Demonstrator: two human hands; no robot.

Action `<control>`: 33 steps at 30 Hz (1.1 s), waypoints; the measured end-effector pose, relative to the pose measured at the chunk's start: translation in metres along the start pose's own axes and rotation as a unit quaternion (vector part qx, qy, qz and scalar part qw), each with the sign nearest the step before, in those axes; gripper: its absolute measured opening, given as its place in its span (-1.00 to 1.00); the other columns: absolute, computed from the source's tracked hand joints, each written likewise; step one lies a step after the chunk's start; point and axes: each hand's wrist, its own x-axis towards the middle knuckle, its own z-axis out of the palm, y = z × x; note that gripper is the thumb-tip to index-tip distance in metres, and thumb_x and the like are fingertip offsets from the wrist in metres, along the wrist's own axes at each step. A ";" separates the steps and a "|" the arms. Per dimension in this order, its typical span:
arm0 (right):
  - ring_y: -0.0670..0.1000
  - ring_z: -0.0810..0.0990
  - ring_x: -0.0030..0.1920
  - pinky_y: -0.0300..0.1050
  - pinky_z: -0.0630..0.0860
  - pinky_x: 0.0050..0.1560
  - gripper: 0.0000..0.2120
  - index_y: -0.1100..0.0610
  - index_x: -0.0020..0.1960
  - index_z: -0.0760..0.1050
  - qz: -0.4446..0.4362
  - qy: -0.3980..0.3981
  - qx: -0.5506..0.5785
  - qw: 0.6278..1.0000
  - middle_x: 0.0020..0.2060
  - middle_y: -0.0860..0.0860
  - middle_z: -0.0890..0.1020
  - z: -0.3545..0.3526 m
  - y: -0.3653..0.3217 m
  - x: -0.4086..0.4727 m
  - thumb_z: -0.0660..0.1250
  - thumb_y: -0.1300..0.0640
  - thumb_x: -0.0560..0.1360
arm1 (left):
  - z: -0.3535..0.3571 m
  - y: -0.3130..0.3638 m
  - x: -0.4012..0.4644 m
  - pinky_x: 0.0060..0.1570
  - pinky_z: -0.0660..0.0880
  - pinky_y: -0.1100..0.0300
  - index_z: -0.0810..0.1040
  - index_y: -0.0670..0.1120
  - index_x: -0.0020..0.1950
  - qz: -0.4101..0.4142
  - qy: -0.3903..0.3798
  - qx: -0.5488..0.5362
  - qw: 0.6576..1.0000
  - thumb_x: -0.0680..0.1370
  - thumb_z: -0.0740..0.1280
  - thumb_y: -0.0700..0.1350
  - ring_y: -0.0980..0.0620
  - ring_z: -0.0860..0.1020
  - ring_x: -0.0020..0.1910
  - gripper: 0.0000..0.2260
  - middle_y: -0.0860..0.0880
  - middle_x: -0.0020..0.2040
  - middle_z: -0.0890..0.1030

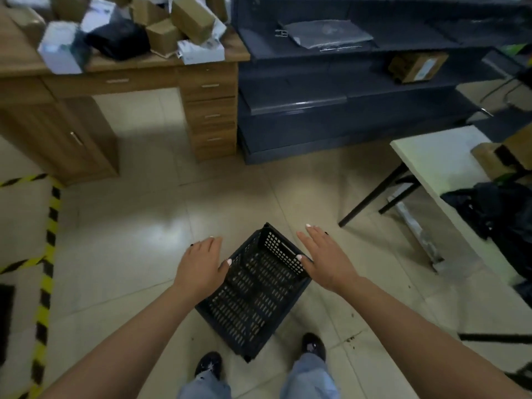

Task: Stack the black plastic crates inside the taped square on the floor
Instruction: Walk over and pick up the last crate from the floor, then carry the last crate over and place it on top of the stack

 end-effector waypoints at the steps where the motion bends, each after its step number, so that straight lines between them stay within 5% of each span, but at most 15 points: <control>1: 0.04 -0.08 0.57 -0.10 -0.17 0.50 -0.44 0.02 0.56 -0.01 -0.016 -0.008 -0.007 1.000 0.57 0.04 0.00 0.000 0.010 0.009 0.08 -0.04 0.63 | 0.005 0.004 0.002 0.42 0.26 0.06 0.16 -0.11 0.54 -0.025 0.002 -0.003 1.000 0.62 0.14 0.11 -0.07 0.32 0.43 -0.45 -0.08 0.49 0.32; 9: 0.07 -0.04 0.56 -0.03 -0.05 0.53 -0.41 0.07 0.57 -0.01 -0.139 -0.080 -0.051 0.986 0.57 0.08 0.02 0.015 0.091 0.062 0.10 -0.05 0.62 | 0.065 0.055 -0.009 0.39 0.27 0.03 0.18 -0.15 0.54 -0.205 0.012 -0.030 0.978 0.61 0.18 0.07 -0.13 0.34 0.41 -0.44 -0.12 0.46 0.36; 17: 0.11 0.03 0.55 -0.02 0.00 0.51 -0.42 0.10 0.56 0.03 -0.163 -0.121 -0.076 0.976 0.56 0.12 0.08 0.063 0.144 0.099 0.12 -0.03 0.62 | 0.136 0.067 -0.013 0.35 0.29 0.01 0.22 -0.19 0.52 -0.313 0.000 -0.080 0.946 0.61 0.20 0.04 -0.18 0.37 0.37 -0.46 -0.18 0.43 0.38; 25: 0.13 0.05 0.54 0.02 0.02 0.53 -0.41 0.11 0.56 0.03 -0.148 -0.153 -0.087 0.973 0.55 0.13 0.09 0.181 0.176 0.161 0.13 -0.01 0.60 | 0.264 0.036 0.010 0.26 0.35 0.01 0.27 -0.17 0.47 -0.380 -0.034 -0.148 0.912 0.61 0.19 0.03 -0.18 0.39 0.31 -0.52 -0.19 0.36 0.42; 33: 0.15 -0.03 0.55 0.03 0.03 0.53 -0.38 0.08 0.57 -0.01 -0.110 -0.150 -0.110 0.976 0.56 0.17 -0.01 0.322 0.210 0.243 0.14 -0.03 0.60 | 0.403 -0.017 0.053 0.44 0.14 0.01 0.07 -0.12 0.57 -0.433 -0.063 -0.155 0.886 0.63 0.15 0.06 -0.20 0.12 0.51 -0.43 -0.25 0.55 0.09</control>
